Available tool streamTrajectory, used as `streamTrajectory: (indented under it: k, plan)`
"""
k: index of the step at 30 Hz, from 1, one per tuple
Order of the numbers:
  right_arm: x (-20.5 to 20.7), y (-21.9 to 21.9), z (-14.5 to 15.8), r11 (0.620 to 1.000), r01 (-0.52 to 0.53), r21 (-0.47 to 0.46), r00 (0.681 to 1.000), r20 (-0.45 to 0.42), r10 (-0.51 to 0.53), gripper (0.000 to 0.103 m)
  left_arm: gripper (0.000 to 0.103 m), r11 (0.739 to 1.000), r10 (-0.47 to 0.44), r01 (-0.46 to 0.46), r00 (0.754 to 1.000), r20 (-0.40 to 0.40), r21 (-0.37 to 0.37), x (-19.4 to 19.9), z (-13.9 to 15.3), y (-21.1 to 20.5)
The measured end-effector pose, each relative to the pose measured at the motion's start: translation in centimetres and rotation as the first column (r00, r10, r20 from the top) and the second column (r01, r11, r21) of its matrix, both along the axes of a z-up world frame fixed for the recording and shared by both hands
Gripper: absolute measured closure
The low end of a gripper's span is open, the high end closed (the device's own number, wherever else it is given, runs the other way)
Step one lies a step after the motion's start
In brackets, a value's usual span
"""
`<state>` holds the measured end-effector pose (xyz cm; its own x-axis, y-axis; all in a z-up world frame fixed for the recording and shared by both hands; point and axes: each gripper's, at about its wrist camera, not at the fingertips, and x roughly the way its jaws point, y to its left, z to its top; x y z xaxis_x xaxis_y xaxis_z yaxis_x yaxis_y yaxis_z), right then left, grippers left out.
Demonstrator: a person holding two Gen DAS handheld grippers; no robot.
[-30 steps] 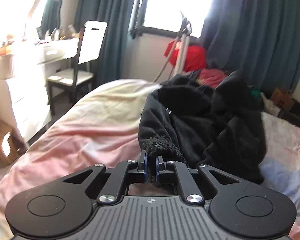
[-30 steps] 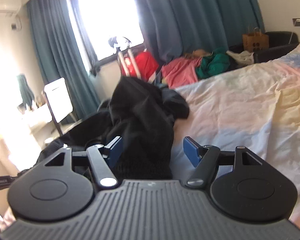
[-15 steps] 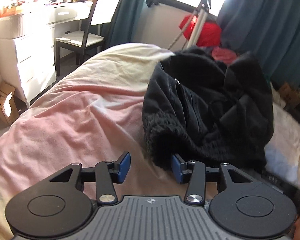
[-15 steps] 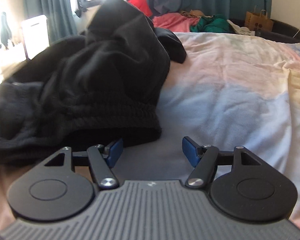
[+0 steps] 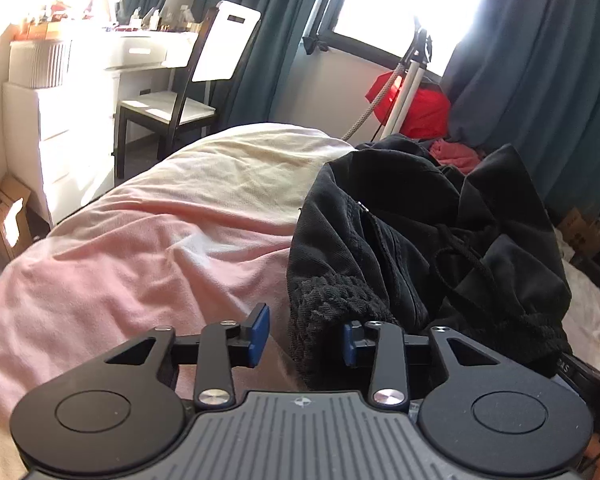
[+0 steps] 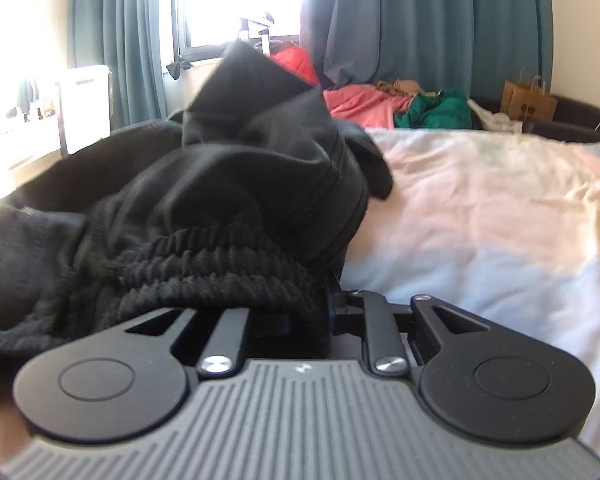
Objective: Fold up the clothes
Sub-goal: 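Grasp the waistband with the right gripper while the left gripper holds its grip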
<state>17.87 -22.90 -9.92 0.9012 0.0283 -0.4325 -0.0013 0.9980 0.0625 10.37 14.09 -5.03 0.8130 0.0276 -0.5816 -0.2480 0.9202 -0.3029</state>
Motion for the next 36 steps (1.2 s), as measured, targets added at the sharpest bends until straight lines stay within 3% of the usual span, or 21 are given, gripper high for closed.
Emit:
streamTrajectory:
  k: [3, 6, 10, 13, 16, 18, 21, 24, 26, 28, 31, 33, 36]
  plan:
    - [-3.4, 0.1, 3.4, 1.0, 0.0, -0.001, 1.0, 0.029, 0.0, 0.087, 0.091, 0.999, 0.027, -0.024, 0.998, 0.056, -0.049, 0.1, 0.6, 0.8]
    - [-7.4, 0.4, 6.1, 1.0, -0.016, 0.012, 0.999, 0.051, 0.016, 0.087, 0.093, 0.991, 0.063, -0.047, 0.989, 0.132, -0.125, -0.3, 1.8, 2.3]
    - [-11.6, 1.3, 5.9, 0.995, -0.098, 0.014, 0.994, -0.048, 0.098, 0.087, 0.093, 0.974, 0.121, -0.083, 0.977, 0.174, -0.211, -0.2, 2.6, 5.0]
    - [-11.8, 3.4, 3.4, 0.985, -0.17, -0.03, 0.968, -0.191, 0.161, 0.087, 0.093, 0.969, 0.132, -0.109, 0.987, 0.092, -0.223, 1.2, 1.6, 6.5]
    - [-12.3, 5.9, 2.5, 0.974, -0.202, -0.099, 0.955, -0.239, 0.174, 0.082, 0.093, 0.963, 0.156, -0.158, 0.987, -0.027, -0.219, 2.4, -0.4, 7.4]
    - [-12.6, 5.5, 3.3, 0.975, -0.214, -0.057, 0.957, -0.214, 0.198, 0.079, 0.092, 0.962, 0.159, -0.172, 0.984, -0.075, -0.212, 2.4, -1.3, 8.1]
    - [-13.4, 3.4, 4.3, 0.969, -0.227, 0.099, 0.95, -0.197, 0.243, 0.079, 0.09, 0.951, 0.137, -0.158, 0.986, -0.097, -0.266, 1.6, -1.1, 9.0]
    - [-14.2, 1.3, 5.1, 0.936, -0.234, 0.264, 0.94, -0.186, 0.288, 0.079, 0.078, 0.943, 0.112, -0.141, 0.987, -0.112, -0.302, -0.5, 0.1, 9.2]
    - [-14.8, 0.3, 5.7, 0.908, -0.232, 0.348, 0.94, -0.161, 0.301, 0.078, 0.063, 0.952, 0.101, -0.124, 0.99, -0.094, -0.279, -2.0, 1.1, 8.8]
    - [-15.4, -0.2, 6.2, 0.89, -0.22, 0.4, 0.948, -0.126, 0.291, 0.078, 0.041, 0.959, 0.088, -0.104, 0.993, -0.073, -0.263, -3.3, 2.0, 8.5]
    - [-15.9, -0.2, 6.2, 0.903, -0.155, 0.402, 0.975, -0.084, 0.205, 0.078, 0.032, 0.961, 0.058, -0.067, 0.998, -0.04, -0.267, -3.5, 2.7, 8.4]
    - [-15.7, -0.3, 5.7, 0.922, -0.084, 0.378, 0.986, -0.101, 0.132, 0.078, 0.021, 0.964, 0.042, -0.047, 0.999, -0.024, -0.263, -2.7, 2.8, 8.0]
    - [-15.3, -1.0, 4.7, 0.927, 0.006, 0.375, 0.988, -0.143, 0.052, 0.078, 0.016, 0.979, 0.031, -0.032, 0.999, -0.009, -0.204, -1.0, 2.6, 7.2]
